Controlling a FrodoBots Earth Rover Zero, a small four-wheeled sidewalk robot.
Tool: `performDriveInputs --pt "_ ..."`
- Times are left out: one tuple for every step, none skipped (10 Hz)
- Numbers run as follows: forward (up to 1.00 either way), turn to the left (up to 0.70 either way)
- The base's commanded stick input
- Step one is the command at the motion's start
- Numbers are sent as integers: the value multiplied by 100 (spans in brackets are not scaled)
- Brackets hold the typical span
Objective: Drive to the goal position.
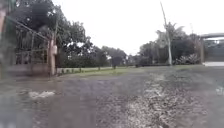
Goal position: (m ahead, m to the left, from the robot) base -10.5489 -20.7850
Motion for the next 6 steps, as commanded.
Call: performDriveInputs --pt "70 -35" --pt "70 -35" --pt "70 -35" --pt "70 -35" --pt "70 -35" --pt "70 -35"
